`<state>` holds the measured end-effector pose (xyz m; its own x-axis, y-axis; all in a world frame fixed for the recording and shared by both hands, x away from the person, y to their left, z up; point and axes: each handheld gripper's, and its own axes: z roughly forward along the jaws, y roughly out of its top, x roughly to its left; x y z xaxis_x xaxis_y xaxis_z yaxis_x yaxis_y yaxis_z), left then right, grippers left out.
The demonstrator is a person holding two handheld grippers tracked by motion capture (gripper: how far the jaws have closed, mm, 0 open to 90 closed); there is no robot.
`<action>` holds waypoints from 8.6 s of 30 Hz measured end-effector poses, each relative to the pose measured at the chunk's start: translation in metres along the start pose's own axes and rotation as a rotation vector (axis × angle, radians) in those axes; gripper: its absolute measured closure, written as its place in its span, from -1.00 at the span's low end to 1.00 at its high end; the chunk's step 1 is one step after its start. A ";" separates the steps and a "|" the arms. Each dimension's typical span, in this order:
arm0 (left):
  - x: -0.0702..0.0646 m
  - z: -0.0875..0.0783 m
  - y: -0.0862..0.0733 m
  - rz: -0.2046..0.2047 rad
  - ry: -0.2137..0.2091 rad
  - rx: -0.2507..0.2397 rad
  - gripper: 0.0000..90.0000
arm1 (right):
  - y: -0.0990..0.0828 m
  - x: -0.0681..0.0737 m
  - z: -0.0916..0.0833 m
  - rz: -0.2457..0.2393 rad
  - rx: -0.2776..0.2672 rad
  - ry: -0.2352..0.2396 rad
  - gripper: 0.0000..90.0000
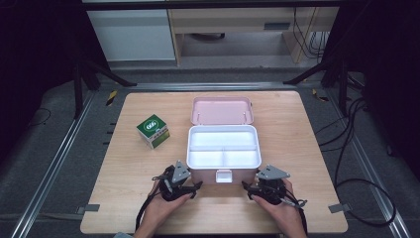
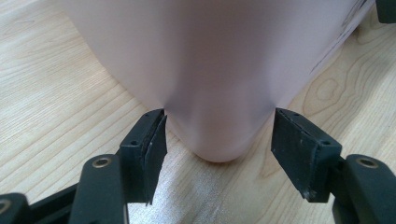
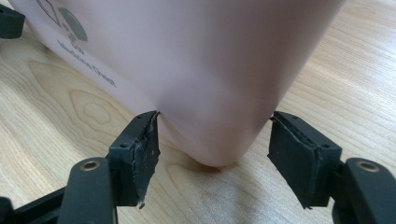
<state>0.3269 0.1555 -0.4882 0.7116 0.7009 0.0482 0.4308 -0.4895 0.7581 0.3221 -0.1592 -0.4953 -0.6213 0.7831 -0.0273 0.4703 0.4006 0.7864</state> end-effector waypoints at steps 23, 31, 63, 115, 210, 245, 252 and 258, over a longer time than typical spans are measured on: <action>0.046 -0.086 0.073 0.136 -0.068 0.032 -0.68 | -0.016 -0.015 -0.010 0.066 0.028 -0.007 -0.66; 0.067 -0.085 0.120 0.181 -0.082 0.056 -0.78 | -0.018 -0.018 -0.012 0.059 0.045 0.008 -0.72; 0.040 0.016 0.211 0.520 -0.303 0.397 0.08 | -0.023 -0.028 -0.018 0.068 0.056 -0.011 -0.55; 0.030 0.058 0.206 0.604 -0.463 0.536 0.97 | -0.025 -0.028 -0.016 0.062 0.063 0.006 -0.49; 0.159 -0.156 0.076 0.302 -0.115 0.317 0.99 | -0.021 -0.030 -0.012 0.060 0.074 -0.023 -0.49; 0.138 -0.066 -0.027 0.219 -0.221 0.442 0.99 | -0.021 -0.028 -0.010 0.051 0.084 -0.023 -0.49; 0.135 -0.061 -0.032 0.211 -0.206 0.475 0.98 | -0.021 -0.028 -0.010 0.051 0.085 -0.023 -0.50; 0.136 -0.067 -0.027 0.200 -0.175 0.456 0.82 | -0.021 -0.028 -0.010 0.050 0.086 -0.020 -0.50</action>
<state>0.3749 0.2984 -0.4585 0.8697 0.4929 0.0241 0.4473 -0.8080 0.3836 0.3229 -0.1946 -0.5051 -0.5836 0.8120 -0.0022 0.5528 0.3993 0.7314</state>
